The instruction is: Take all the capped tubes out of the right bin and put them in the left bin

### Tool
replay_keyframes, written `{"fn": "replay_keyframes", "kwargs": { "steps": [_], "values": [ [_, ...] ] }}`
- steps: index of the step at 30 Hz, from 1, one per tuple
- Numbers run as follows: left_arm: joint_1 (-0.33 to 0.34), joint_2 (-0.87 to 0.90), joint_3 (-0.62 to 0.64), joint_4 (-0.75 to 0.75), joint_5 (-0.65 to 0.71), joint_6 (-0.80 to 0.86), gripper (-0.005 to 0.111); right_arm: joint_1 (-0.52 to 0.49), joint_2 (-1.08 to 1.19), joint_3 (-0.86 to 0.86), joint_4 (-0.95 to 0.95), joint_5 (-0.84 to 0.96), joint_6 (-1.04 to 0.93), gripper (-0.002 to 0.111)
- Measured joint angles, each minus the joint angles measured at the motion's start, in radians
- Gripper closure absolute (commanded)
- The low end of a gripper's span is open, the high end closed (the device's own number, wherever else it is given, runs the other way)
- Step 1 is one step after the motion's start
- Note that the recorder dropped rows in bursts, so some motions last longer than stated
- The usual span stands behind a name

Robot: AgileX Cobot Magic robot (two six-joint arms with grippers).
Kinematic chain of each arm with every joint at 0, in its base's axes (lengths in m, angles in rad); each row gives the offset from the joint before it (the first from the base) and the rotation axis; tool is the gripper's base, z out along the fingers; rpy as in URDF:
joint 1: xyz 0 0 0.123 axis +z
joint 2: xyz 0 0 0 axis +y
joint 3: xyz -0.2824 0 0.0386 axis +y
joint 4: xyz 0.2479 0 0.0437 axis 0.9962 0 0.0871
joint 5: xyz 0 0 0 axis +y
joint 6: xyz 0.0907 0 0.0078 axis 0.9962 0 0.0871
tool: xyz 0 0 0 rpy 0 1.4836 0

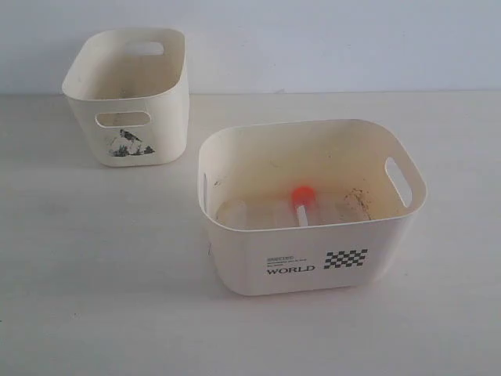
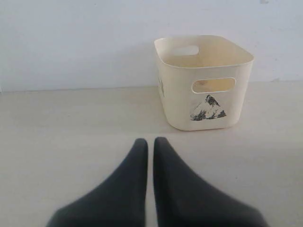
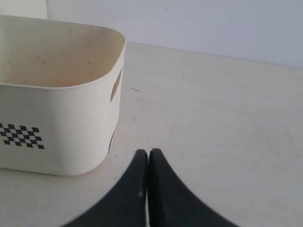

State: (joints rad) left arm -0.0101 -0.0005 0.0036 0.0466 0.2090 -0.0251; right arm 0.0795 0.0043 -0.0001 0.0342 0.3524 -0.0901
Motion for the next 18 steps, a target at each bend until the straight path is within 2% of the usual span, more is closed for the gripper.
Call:
{"fn": "replay_keyframes", "kwargs": {
  "steps": [18],
  "values": [
    [0.0, 0.0, 0.0, 0.0, 0.0, 0.0, 0.102, 0.0, 0.0, 0.0, -0.029, -0.014, -0.037, 0.109]
  ]
}}
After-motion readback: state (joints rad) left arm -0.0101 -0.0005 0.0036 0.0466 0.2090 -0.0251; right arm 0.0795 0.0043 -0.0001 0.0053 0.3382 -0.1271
